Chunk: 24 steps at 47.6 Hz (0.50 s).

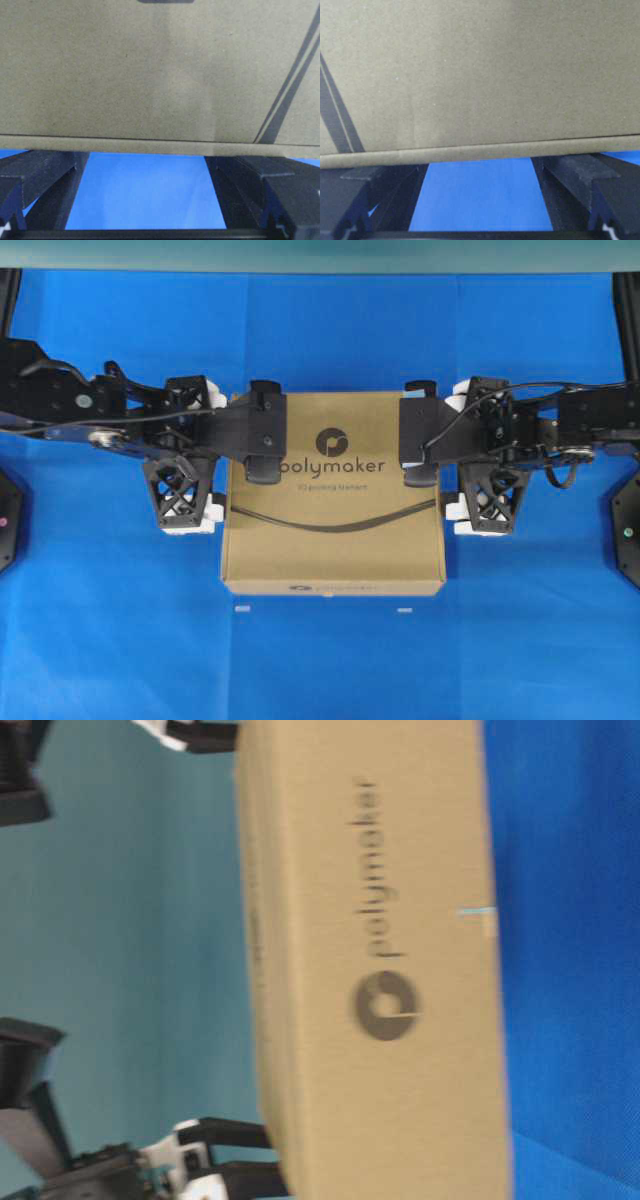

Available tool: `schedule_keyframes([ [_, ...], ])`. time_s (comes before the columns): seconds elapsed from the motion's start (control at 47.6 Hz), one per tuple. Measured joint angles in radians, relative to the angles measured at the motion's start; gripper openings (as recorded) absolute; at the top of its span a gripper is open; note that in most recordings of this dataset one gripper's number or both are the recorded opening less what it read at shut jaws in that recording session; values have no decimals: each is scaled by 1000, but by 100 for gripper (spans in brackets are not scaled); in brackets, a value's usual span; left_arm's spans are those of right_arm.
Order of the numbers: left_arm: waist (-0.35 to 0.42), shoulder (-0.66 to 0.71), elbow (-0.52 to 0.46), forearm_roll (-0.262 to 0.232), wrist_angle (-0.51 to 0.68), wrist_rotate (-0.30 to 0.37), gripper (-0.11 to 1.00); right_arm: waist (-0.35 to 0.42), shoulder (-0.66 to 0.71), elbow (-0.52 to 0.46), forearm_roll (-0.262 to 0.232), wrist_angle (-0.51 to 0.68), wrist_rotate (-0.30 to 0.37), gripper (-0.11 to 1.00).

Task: Lift up the cardboard box by clamping it between your arms.
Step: 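Lower both arms to set the box back on the table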

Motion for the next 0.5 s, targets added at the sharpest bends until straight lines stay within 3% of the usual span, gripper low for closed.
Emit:
schedule_keyframes([
  [0.505,-2,91,110,0,-178,-3,86,-8,150,84,-14,-210,-20,99],
])
